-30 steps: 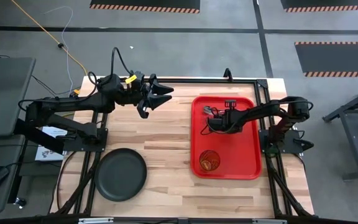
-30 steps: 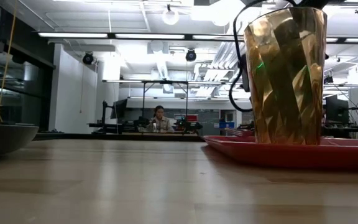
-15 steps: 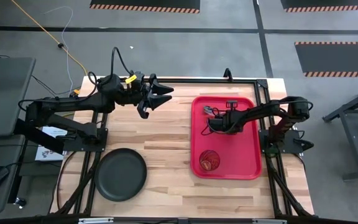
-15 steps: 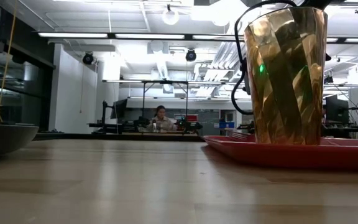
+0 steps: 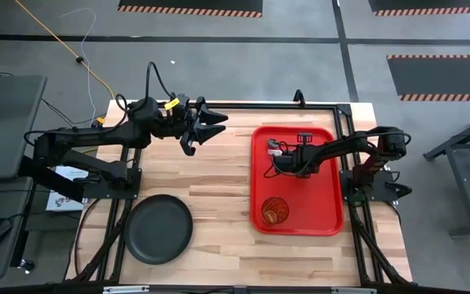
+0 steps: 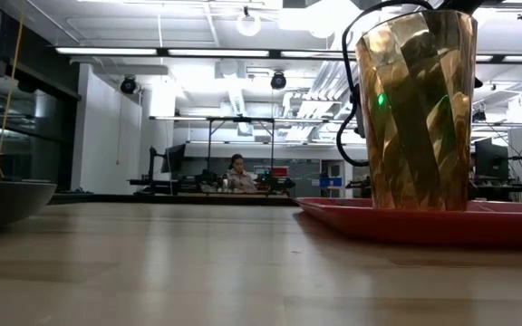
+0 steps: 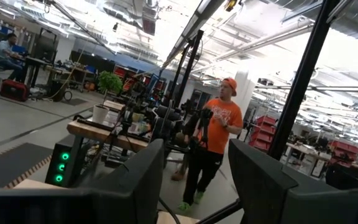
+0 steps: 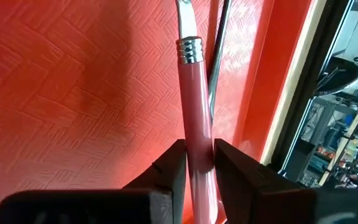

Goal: Pick and place plate/cup/fork/spoon on tray
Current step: Put the red fork on the red serving tray beside the black spoon

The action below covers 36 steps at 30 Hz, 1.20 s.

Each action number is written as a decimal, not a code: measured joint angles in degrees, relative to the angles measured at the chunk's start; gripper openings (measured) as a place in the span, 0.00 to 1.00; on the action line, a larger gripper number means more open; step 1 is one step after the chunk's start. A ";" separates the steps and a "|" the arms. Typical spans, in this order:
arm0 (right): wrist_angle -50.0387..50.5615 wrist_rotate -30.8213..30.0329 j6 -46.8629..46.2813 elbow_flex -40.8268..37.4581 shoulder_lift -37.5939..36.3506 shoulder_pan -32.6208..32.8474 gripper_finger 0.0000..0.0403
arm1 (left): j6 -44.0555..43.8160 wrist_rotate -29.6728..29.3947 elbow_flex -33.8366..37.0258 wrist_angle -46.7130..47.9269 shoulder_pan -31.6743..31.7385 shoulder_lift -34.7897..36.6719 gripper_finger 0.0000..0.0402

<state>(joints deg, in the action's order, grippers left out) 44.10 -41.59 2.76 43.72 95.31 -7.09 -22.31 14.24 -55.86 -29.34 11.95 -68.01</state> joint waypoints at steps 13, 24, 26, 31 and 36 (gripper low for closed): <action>0.87 1.98 0.02 0.02 0.00 0.00 0.32 | 0.00 0.00 0.00 0.00 0.01 0.00 0.42; 0.85 3.93 0.02 0.02 0.00 -0.04 0.48 | -0.02 0.00 0.00 0.00 0.01 0.00 0.42; 0.90 4.81 0.04 0.04 -0.02 -0.04 0.50 | -0.02 0.00 0.00 0.00 -0.01 0.00 0.42; 1.62 6.01 0.15 0.11 -0.04 -0.04 0.53 | -0.02 -0.02 0.00 0.00 -0.01 0.00 0.42; 2.25 6.25 1.33 0.13 -0.04 -0.04 0.54 | -0.02 -0.02 0.00 0.00 -0.01 0.00 0.42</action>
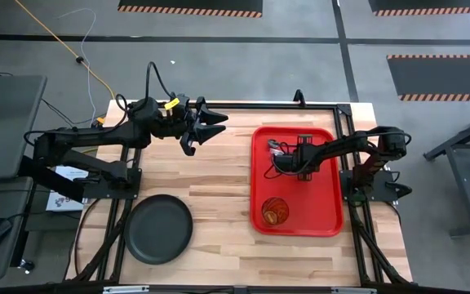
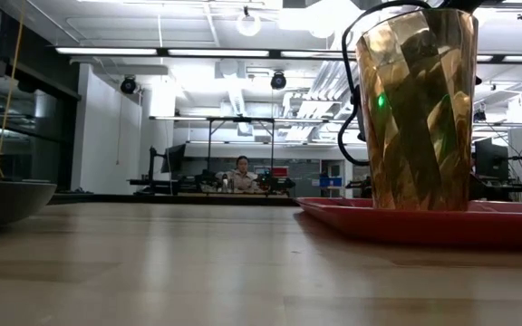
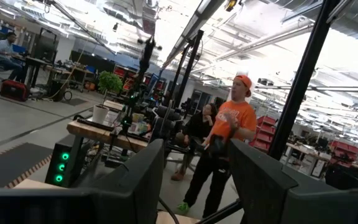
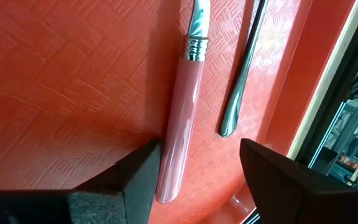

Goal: Pick and place plate/cup/fork/spoon on tray
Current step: Put the red fork on the red serving tray beside the black spoon

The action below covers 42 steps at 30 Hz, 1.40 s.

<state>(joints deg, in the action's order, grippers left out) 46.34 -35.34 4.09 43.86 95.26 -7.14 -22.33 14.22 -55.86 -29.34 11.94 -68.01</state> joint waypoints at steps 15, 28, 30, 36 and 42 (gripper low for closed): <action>1.84 4.38 -0.64 2.08 -0.02 0.00 0.54 | 0.12 0.00 0.00 0.00 0.00 0.00 0.42; 3.01 5.90 -0.67 4.50 0.00 0.00 0.54 | 1.49 0.31 0.00 -0.02 0.00 0.00 0.42; 3.61 5.89 -0.69 4.50 0.00 0.00 0.54 | 1.51 0.31 0.00 -0.02 0.02 0.00 0.42; 5.29 6.91 -1.74 4.50 0.00 0.00 0.54 | 1.49 0.33 0.00 -0.02 0.00 -0.02 0.42; 5.73 7.23 -1.76 4.50 0.00 0.00 0.54 | 1.45 0.33 0.00 -0.04 0.00 -0.01 0.42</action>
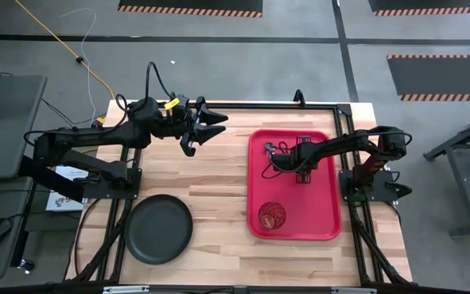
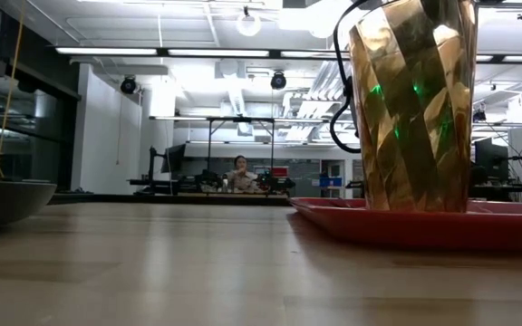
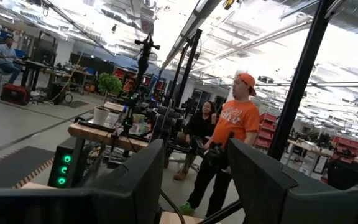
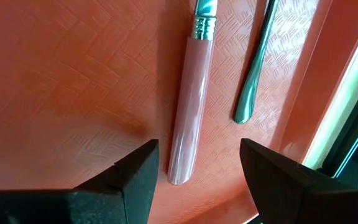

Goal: Pick and place plate/cup/fork/spoon on tray
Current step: Put the red fork on the red serving tray beside the black spoon

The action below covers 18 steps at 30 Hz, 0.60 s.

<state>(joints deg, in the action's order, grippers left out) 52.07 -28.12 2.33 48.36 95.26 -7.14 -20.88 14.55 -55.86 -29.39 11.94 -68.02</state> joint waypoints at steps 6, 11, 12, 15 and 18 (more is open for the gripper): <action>0.00 0.11 0.20 0.00 -0.07 0.00 0.54 | -0.01 0.00 0.00 -0.04 0.02 -0.01 0.42; -0.02 0.11 0.52 0.00 -0.09 0.00 0.54 | -0.01 -0.08 0.00 -0.19 0.01 0.00 0.42; -0.02 0.11 0.52 0.00 -0.09 0.00 0.54 | 0.01 -0.09 0.00 -0.31 0.00 0.00 0.42; 0.00 0.11 0.57 0.00 -0.11 0.00 0.54 | -0.01 -0.11 0.00 -0.42 0.00 0.01 0.42; -0.02 0.31 0.61 0.00 -0.11 0.00 0.54 | 0.01 -0.19 0.00 -0.42 0.00 0.01 0.42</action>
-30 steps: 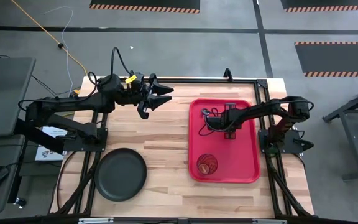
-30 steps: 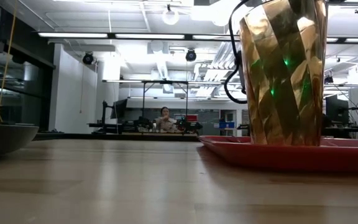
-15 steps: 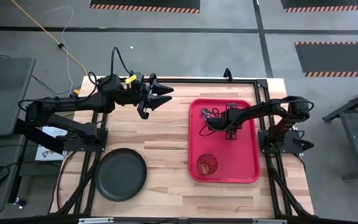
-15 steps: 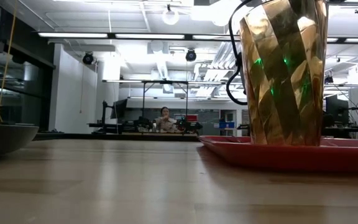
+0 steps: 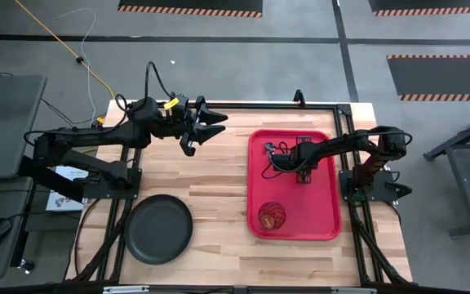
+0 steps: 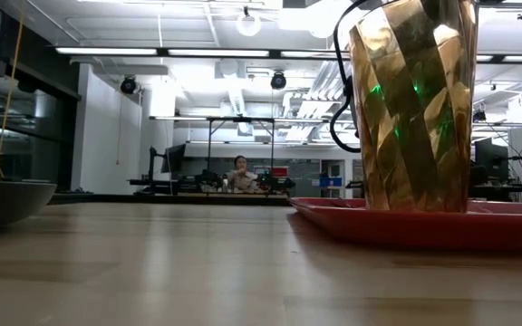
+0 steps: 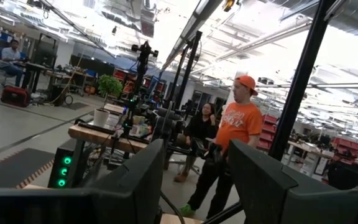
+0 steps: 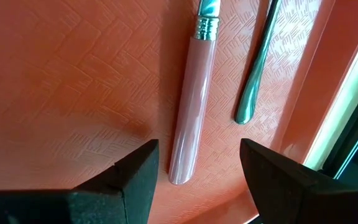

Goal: Pick and place plate/cup/fork/spoon on tray
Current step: Put the red fork on the red serving tray beside the black spoon

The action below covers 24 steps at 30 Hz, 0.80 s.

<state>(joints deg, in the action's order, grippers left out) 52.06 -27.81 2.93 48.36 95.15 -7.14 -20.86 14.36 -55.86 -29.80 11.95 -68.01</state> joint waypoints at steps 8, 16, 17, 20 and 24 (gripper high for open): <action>0.08 0.29 0.05 0.00 -0.29 0.00 0.54 | 0.01 -0.09 0.00 0.00 0.00 -0.02 0.42; 0.68 -0.43 0.16 0.01 -6.35 0.00 0.54 | 0.04 -0.29 0.00 0.00 0.02 -0.02 0.42; 1.20 -0.66 0.07 0.01 -7.29 0.00 0.54 | 0.04 -0.29 0.00 0.00 0.02 0.00 0.42; 2.54 -0.47 -0.86 0.02 -10.25 0.00 0.54 | 0.04 -0.32 0.00 0.00 0.01 -0.01 0.42; 3.60 2.43 -5.77 0.02 -14.86 0.00 0.54 | 0.04 -0.51 0.00 0.00 0.01 -0.02 0.42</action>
<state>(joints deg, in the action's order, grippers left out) 55.66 -25.38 -2.83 48.38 80.30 -7.14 -20.82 13.85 -55.86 -29.80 11.96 -68.03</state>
